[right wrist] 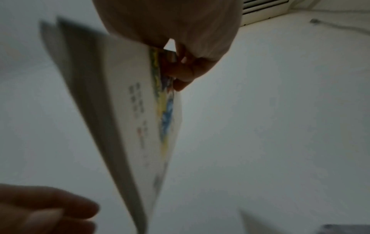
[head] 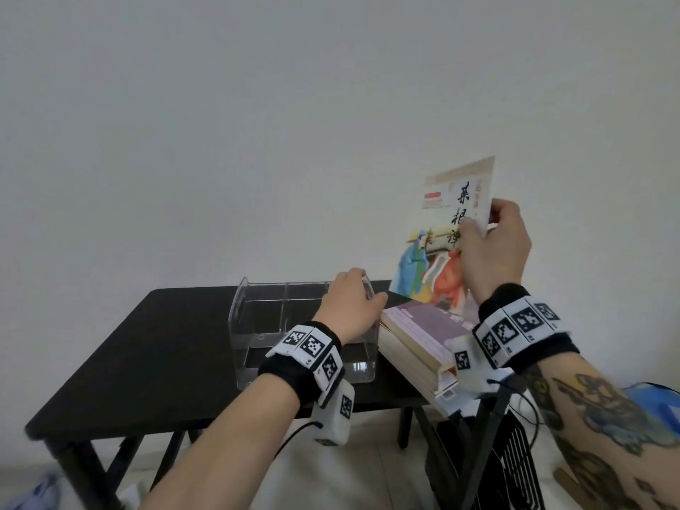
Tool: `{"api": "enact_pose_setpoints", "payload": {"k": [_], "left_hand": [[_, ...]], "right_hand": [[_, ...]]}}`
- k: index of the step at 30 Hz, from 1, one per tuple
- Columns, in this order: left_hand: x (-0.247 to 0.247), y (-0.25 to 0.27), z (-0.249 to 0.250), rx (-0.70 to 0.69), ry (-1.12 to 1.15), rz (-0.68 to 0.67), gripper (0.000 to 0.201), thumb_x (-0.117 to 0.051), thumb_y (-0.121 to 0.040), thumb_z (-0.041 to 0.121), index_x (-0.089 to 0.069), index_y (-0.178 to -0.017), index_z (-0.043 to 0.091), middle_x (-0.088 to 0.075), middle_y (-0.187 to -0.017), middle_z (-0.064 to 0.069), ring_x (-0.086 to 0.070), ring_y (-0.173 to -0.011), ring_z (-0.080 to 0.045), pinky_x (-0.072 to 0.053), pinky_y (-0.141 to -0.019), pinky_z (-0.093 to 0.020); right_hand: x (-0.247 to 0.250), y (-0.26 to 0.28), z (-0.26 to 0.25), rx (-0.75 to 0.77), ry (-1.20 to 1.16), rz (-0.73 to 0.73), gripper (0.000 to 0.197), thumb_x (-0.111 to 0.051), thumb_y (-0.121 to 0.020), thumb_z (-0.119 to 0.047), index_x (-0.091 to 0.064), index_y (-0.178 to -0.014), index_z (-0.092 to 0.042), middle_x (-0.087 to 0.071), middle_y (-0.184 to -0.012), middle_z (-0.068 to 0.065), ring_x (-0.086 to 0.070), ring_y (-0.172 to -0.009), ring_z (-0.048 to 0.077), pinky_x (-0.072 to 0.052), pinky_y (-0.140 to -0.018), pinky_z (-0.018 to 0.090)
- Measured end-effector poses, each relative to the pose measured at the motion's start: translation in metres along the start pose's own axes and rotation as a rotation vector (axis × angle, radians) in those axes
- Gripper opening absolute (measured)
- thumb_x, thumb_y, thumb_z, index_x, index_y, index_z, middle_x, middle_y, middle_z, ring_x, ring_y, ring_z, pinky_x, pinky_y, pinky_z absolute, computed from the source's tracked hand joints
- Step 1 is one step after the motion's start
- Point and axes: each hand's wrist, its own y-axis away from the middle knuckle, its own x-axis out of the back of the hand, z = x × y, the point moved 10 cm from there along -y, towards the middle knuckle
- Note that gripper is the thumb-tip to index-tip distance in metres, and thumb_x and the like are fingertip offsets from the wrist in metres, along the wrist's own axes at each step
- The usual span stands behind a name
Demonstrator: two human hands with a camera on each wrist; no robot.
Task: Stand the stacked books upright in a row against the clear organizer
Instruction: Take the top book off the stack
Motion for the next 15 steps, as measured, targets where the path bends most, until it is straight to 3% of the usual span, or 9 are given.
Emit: {"api": "enact_pose_setpoints", "payload": {"k": [2, 3, 5, 6, 8, 10, 12, 15], "left_hand": [[0.013, 0.002, 0.004, -0.026, 0.085, 0.067, 0.059, -0.057, -0.096, 0.032, -0.038, -0.149, 0.013, -0.048, -0.145, -0.009, -0.049, -0.13, -0.022, -0.041, -0.109, -0.035], [0.02, 0.004, 0.006, -0.047, 0.122, 0.099, 0.059, -0.057, -0.097, 0.029, -0.037, -0.15, 0.013, -0.05, -0.143, -0.006, -0.053, -0.124, -0.017, -0.044, -0.102, -0.026], [0.027, 0.005, 0.001, -0.025, 0.229, 0.109, 0.062, -0.06, -0.096, 0.024, -0.032, -0.151, 0.015, -0.053, -0.134, -0.001, -0.059, -0.1, -0.008, -0.048, -0.082, -0.014], [0.029, 0.005, -0.007, 0.023, 0.293, 0.109, 0.068, -0.061, -0.095, 0.023, -0.027, -0.153, 0.015, -0.055, -0.131, -0.005, -0.06, -0.094, -0.011, -0.049, -0.078, -0.018], [0.033, 0.005, -0.027, 0.128, 0.359, 0.104, 0.071, -0.064, -0.091, 0.024, -0.028, -0.151, 0.016, -0.058, -0.125, -0.011, -0.064, -0.099, -0.023, -0.051, -0.082, -0.032], [0.035, 0.006, -0.04, 0.163, 0.339, 0.081, 0.051, -0.066, -0.087, 0.03, -0.049, -0.133, 0.014, -0.064, -0.115, -0.007, -0.065, -0.099, -0.024, -0.052, -0.086, -0.037], [0.042, 0.011, -0.047, 0.162, 0.41, 0.103, 0.042, -0.072, -0.08, 0.034, -0.06, -0.111, 0.008, -0.069, -0.107, -0.01, -0.067, -0.096, -0.026, -0.056, -0.088, -0.044], [0.047, 0.012, -0.05, 0.152, 0.687, 0.109, 0.044, -0.076, -0.071, 0.019, -0.061, -0.111, 0.005, -0.073, -0.11, -0.013, -0.071, -0.102, -0.03, -0.056, -0.094, -0.05]], "right_hand": [[-0.01, 0.01, -0.019, 0.003, -0.127, -0.015, 0.025, -0.055, -0.092, -0.011, -0.049, -0.115, -0.008, -0.058, -0.103, -0.002, -0.058, -0.079, 0.001, -0.038, -0.06, 0.001], [-0.017, 0.015, -0.028, 0.021, -0.153, -0.037, 0.023, -0.053, -0.094, -0.01, -0.045, -0.115, -0.008, -0.057, -0.103, -0.002, -0.056, -0.076, -0.003, -0.039, -0.057, 0.001], [-0.032, 0.027, -0.045, 0.085, -0.168, -0.076, 0.019, -0.051, -0.096, -0.012, -0.039, -0.111, -0.011, -0.057, -0.103, -0.003, -0.06, -0.079, 0.006, -0.045, -0.06, 0.007], [-0.039, 0.033, -0.05, 0.11, -0.165, -0.093, 0.018, -0.051, -0.096, -0.014, -0.038, -0.109, -0.014, -0.057, -0.102, -0.003, -0.061, -0.083, 0.01, -0.048, -0.063, 0.014], [-0.054, 0.039, -0.049, 0.128, -0.167, -0.142, 0.019, -0.052, -0.096, -0.017, -0.038, -0.109, -0.016, -0.058, -0.101, -0.005, -0.063, -0.085, 0.016, -0.054, -0.07, 0.029], [-0.066, 0.04, -0.041, 0.11, -0.178, -0.196, 0.022, -0.053, -0.095, -0.021, -0.041, -0.113, -0.016, -0.061, -0.101, -0.005, -0.066, -0.082, 0.02, -0.057, -0.073, 0.04], [-0.074, 0.038, -0.031, 0.079, -0.176, -0.237, 0.027, -0.054, -0.095, -0.023, -0.044, -0.119, -0.016, -0.062, -0.106, -0.003, -0.065, -0.086, 0.018, -0.055, -0.073, 0.027], [-0.092, 0.038, -0.021, 0.029, -0.187, -0.35, 0.033, -0.055, -0.096, -0.022, -0.044, -0.127, -0.016, -0.063, -0.109, 0.002, -0.063, -0.08, 0.008, -0.043, -0.06, 0.005]]}}
